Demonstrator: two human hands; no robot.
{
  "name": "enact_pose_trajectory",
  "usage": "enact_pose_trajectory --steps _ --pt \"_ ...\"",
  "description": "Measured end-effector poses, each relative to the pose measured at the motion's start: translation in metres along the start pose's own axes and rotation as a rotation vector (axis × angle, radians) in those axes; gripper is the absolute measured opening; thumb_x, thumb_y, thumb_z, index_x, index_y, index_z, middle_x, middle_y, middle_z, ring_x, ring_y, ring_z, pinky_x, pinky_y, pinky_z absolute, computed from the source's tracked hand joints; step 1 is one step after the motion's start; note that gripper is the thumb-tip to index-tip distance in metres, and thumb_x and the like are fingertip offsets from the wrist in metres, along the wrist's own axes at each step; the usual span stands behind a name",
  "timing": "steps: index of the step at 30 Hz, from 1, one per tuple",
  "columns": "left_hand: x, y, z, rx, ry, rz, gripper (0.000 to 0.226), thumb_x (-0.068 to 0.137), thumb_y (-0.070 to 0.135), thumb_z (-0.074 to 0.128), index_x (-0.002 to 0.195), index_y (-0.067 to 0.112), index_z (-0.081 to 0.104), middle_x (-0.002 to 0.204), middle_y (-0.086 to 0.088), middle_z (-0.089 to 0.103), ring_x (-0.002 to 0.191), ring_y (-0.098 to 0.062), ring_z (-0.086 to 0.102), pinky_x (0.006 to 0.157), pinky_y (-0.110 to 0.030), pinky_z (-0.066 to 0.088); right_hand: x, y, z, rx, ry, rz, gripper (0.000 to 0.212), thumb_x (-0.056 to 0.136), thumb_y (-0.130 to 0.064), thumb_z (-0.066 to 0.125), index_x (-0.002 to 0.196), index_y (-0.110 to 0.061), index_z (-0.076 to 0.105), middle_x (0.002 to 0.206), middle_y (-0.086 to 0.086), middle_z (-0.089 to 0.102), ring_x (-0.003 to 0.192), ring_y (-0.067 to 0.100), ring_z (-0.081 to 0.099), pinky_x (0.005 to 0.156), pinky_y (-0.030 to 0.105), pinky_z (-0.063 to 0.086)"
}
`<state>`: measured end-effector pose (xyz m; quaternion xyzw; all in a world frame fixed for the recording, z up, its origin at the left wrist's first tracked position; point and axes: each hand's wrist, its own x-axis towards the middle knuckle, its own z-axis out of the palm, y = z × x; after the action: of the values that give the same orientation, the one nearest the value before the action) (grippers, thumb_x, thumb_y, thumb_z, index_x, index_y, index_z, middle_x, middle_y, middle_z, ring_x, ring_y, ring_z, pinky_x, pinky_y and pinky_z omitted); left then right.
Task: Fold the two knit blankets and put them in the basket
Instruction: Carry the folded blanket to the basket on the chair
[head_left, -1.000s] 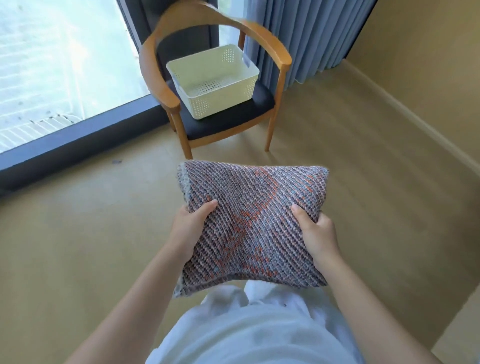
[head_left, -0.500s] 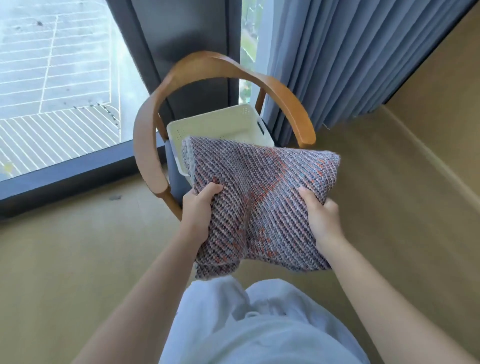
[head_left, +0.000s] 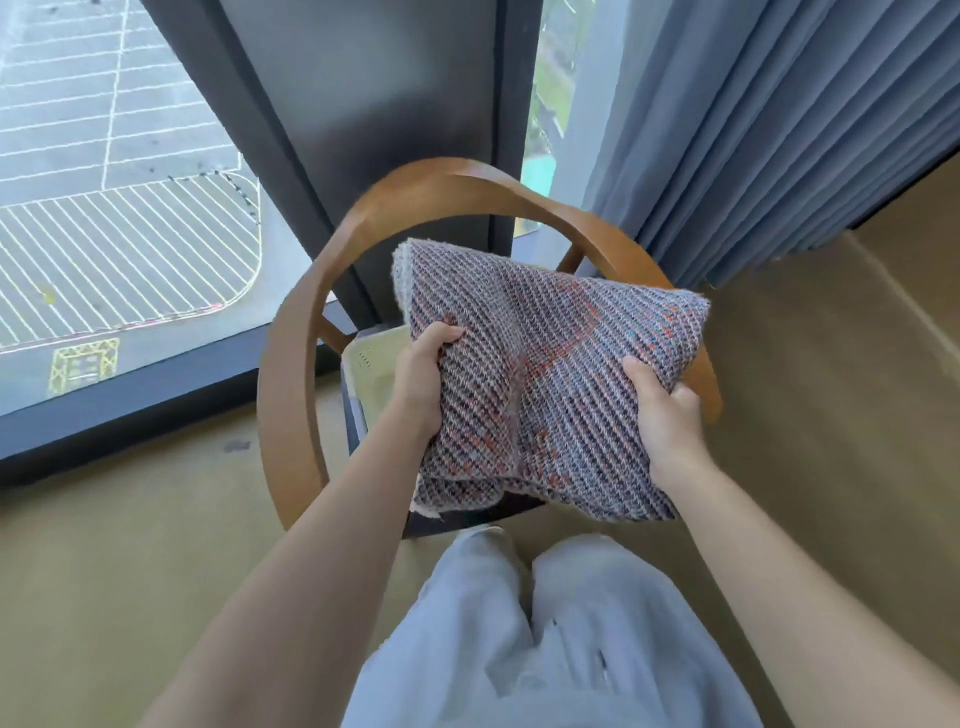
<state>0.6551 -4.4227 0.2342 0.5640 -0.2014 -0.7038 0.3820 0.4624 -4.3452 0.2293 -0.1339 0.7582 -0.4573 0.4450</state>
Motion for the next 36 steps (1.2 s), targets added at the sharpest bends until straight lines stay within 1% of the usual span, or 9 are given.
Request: enact_pose_trajectory --steps 4,8,12,16,22,25,28,30,36 --pt "0.048 0.017 0.023 -0.013 -0.071 -0.045 0.017 0.087 0.015 0.046 0.096 0.008 0.058 0.095 -0.013 0.065 0.081 -0.028 0.062 0.084 -0.042 0.05 0.047 -0.02 0.014 0.01 0.04 0.033 0.024 0.085 -0.037 0.063 0.101 -0.02 0.056 0.1 0.0 0.064 0.096 0.023 0.061 0.092 0.039 0.048" --pt "0.09 0.018 0.044 -0.051 -0.102 -0.04 0.016 0.086 0.014 0.044 0.093 0.01 0.058 0.09 -0.009 0.067 0.081 -0.026 0.063 0.08 -0.039 0.051 0.09 -0.029 0.022 -0.004 0.058 0.088 0.028 0.085 -0.039 0.062 0.102 -0.018 0.055 0.092 -0.002 0.062 0.084 0.017 0.06 0.082 0.033 0.046" --pt "0.115 0.012 0.061 -0.041 -0.114 -0.086 0.014 0.086 0.014 0.044 0.088 0.009 0.058 0.077 -0.005 0.07 0.075 -0.023 0.063 0.076 -0.036 0.053 0.119 -0.027 0.02 -0.03 0.075 0.128 0.035 0.083 -0.043 0.062 0.107 -0.017 0.059 0.105 0.001 0.066 0.092 0.021 0.062 0.087 0.035 0.048" --pt "0.139 0.004 0.055 0.0 -0.017 -0.115 0.02 0.079 0.019 0.052 0.094 0.007 0.058 0.096 -0.012 0.067 0.086 -0.029 0.063 0.086 -0.043 0.05 0.14 -0.017 0.025 -0.058 0.062 0.144 0.038 0.083 -0.042 0.062 0.111 -0.017 0.059 0.107 0.001 0.065 0.094 0.02 0.062 0.082 0.033 0.047" --pt "0.149 -0.029 -0.02 0.334 0.388 -0.199 0.05 0.065 0.03 0.058 0.111 0.011 0.056 0.109 -0.005 0.064 0.097 -0.023 0.059 0.083 -0.039 0.045 0.154 0.024 0.053 -0.353 -0.018 -0.046 0.041 0.083 -0.041 0.061 0.114 -0.015 0.059 0.111 -0.002 0.064 0.101 0.017 0.06 0.084 0.031 0.046" --pt "0.142 -0.046 -0.066 0.415 0.505 -0.288 0.038 0.075 0.024 0.056 0.111 0.012 0.051 0.104 -0.004 0.061 0.09 -0.019 0.058 0.082 -0.039 0.045 0.154 0.05 0.072 -0.552 -0.128 -0.133 0.044 0.084 -0.046 0.058 0.114 -0.013 0.058 0.113 0.002 0.064 0.103 0.021 0.059 0.091 0.035 0.048" --pt "0.14 -0.064 -0.098 0.54 0.524 -0.28 0.002 0.084 0.019 0.052 0.084 0.021 0.051 0.084 0.001 0.06 0.082 -0.021 0.059 0.084 -0.04 0.048 0.16 0.066 0.088 -0.72 -0.195 -0.154 0.047 0.086 -0.048 0.055 0.115 -0.01 0.055 0.114 0.007 0.064 0.104 0.027 0.058 0.092 0.039 0.047" --pt "0.145 -0.075 -0.109 0.738 0.495 -0.28 0.014 0.086 0.023 0.051 0.072 0.02 0.048 0.076 -0.002 0.058 0.077 -0.021 0.058 0.076 -0.04 0.051 0.168 0.069 0.095 -0.922 -0.19 -0.211 0.048 0.087 -0.048 0.052 0.11 -0.006 0.052 0.108 0.014 0.063 0.099 0.036 0.058 0.085 0.041 0.048" --pt "0.166 -0.089 -0.109 1.411 0.341 -0.404 0.018 0.093 0.021 0.049 0.082 0.006 0.051 0.066 -0.006 0.051 0.057 -0.021 0.051 0.055 -0.03 0.047 0.194 0.082 0.112 -1.493 -0.247 -0.501 0.048 0.093 -0.045 0.047 0.108 0.001 0.043 0.101 0.023 0.062 0.091 0.04 0.061 0.064 0.036 0.038"
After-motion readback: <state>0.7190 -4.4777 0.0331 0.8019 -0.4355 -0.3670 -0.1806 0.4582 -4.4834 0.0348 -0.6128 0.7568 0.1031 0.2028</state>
